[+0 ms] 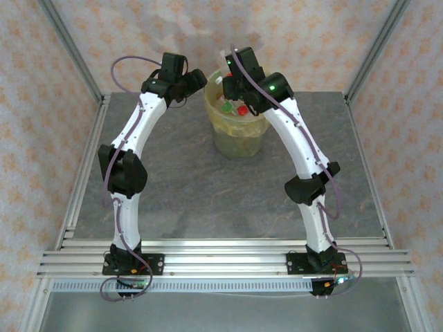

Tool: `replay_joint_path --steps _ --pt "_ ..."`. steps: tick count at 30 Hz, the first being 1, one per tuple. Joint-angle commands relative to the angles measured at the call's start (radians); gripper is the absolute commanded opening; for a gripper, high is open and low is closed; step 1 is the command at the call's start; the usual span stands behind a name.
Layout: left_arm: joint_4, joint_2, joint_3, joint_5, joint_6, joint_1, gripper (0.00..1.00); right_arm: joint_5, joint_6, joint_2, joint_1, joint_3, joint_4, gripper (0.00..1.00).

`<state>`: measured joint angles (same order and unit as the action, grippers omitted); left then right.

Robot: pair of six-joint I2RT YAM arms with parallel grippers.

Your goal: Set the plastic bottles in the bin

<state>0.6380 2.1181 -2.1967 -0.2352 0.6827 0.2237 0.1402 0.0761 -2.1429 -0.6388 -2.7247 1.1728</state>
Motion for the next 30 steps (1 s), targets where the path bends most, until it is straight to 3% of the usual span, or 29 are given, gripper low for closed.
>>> replay_joint_path --steps 1,15,23,30 --pt "0.005 -0.058 -0.026 0.016 -0.009 0.006 0.78 -0.007 -0.011 0.019 -0.001 -0.021 0.06 0.46" --pt "0.014 -0.057 -0.048 0.02 -0.009 0.006 0.8 -0.058 -0.06 -0.059 0.018 -0.021 0.122 0.52" --pt "0.023 -0.058 -0.072 0.026 -0.014 0.005 0.81 -0.169 -0.183 -0.06 0.037 -0.023 0.1 0.71" --pt "0.043 -0.032 -0.138 0.04 -0.016 0.004 0.82 -0.159 -0.217 0.0 0.042 -0.022 0.097 0.82"
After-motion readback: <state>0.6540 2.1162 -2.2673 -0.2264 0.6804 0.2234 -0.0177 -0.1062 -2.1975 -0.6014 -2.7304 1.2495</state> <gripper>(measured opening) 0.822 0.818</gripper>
